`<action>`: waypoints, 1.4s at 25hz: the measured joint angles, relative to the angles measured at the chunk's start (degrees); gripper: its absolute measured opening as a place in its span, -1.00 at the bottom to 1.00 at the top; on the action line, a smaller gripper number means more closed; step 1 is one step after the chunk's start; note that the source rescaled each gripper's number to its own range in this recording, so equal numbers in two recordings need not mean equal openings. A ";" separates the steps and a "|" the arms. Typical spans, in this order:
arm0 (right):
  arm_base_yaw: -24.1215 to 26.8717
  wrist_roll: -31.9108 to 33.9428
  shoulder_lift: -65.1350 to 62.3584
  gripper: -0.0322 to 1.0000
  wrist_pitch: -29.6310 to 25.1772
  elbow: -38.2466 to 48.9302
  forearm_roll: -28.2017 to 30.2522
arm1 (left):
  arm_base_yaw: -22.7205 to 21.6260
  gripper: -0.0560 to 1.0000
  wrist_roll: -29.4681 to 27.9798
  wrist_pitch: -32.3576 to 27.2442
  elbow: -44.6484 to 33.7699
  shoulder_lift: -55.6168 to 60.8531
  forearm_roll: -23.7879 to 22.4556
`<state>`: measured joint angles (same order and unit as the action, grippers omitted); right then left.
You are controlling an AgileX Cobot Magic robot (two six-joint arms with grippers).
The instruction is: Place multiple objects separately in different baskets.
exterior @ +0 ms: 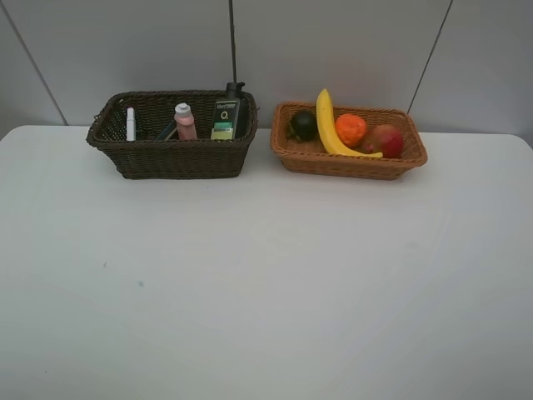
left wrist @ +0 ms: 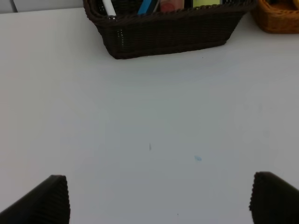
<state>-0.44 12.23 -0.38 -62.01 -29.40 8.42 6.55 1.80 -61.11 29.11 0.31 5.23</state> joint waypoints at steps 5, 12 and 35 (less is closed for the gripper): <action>0.00 -0.01 0.00 1.00 0.00 0.00 0.00 | 0.00 0.92 0.00 0.00 0.00 0.00 0.00; 0.00 -0.01 0.00 1.00 0.00 0.00 0.00 | 0.00 0.92 0.00 0.00 0.00 0.00 0.00; 0.00 -0.01 0.00 1.00 0.00 0.00 0.00 | 0.00 0.92 0.00 0.00 0.00 0.00 0.00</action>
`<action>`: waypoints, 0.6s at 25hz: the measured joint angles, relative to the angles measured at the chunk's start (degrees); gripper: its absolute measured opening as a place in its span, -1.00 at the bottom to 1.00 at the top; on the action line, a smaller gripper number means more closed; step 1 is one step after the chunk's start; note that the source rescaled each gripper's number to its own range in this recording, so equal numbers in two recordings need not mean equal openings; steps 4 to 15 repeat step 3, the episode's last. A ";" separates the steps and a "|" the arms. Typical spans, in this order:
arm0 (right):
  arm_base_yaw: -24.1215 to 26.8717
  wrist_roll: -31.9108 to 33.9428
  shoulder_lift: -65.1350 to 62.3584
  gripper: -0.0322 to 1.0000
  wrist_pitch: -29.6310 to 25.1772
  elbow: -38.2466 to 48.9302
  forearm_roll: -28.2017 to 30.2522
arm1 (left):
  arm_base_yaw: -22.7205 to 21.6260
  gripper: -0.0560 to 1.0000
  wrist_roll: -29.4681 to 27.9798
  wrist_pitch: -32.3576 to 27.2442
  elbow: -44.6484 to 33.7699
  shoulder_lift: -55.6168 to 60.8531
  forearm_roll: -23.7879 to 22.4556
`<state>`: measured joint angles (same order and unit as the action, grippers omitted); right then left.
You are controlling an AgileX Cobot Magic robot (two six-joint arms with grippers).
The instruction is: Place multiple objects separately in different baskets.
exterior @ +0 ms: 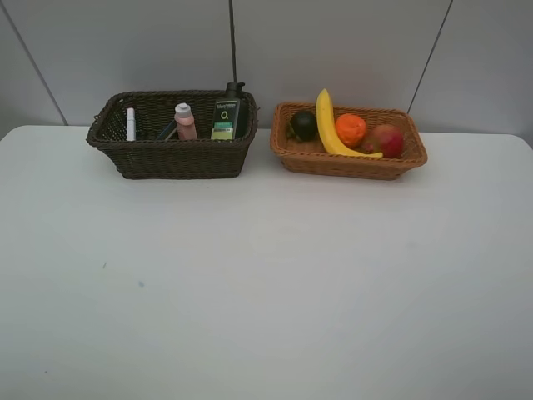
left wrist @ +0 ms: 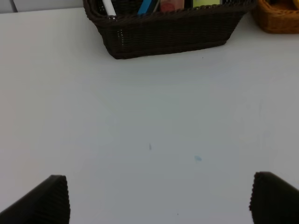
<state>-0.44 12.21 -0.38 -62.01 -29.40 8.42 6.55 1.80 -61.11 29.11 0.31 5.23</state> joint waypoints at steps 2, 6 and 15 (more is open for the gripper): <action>0.00 0.00 0.00 1.00 0.00 0.00 0.00 | 0.00 0.92 0.00 0.00 0.00 0.00 0.00; 0.00 0.00 0.00 1.00 0.00 0.00 0.00 | 0.00 0.92 0.00 0.00 0.00 0.00 0.00; 0.00 0.00 0.00 1.00 0.00 0.00 0.00 | 0.00 0.92 0.00 0.00 0.00 0.00 0.00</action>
